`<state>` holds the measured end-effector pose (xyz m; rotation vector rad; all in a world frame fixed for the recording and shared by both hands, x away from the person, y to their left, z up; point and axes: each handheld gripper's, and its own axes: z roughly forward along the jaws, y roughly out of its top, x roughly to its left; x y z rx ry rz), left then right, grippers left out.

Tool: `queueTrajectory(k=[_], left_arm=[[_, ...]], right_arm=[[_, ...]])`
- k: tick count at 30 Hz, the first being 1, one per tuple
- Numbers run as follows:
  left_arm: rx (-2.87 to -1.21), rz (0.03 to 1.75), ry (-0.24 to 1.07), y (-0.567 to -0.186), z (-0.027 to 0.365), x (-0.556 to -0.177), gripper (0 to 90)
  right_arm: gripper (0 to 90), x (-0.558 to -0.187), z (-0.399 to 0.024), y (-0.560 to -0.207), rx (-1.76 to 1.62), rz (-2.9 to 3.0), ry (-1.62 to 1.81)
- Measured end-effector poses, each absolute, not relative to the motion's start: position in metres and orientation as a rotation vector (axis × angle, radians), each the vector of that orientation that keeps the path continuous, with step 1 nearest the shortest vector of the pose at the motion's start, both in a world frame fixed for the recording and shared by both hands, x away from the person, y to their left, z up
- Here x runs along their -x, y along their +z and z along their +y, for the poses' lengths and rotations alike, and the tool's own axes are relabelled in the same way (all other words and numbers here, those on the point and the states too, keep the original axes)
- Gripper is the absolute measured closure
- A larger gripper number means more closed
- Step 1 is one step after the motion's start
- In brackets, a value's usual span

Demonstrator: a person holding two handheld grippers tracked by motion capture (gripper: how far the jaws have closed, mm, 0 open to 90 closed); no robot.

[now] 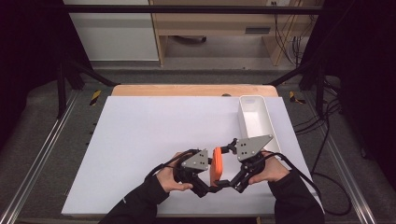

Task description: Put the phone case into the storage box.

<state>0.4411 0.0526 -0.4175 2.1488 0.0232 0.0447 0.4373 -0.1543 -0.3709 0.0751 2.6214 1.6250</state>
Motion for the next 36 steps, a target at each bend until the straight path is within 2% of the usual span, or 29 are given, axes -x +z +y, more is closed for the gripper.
queueTrajectory(k=[13,36], left_arm=[[-2.172,-0.005,0.043,-0.4208,0.0488,-0.4386,15.5],[-2.178,0.030,0.011,-0.4233,0.0474,-0.4385,14.9]], right_arm=[[14.5,-0.4369,-0.1544,-0.3716,-0.044,2.649,1.627],[16.3,-0.4390,-0.1547,-0.3715,-0.055,2.685,1.604]])
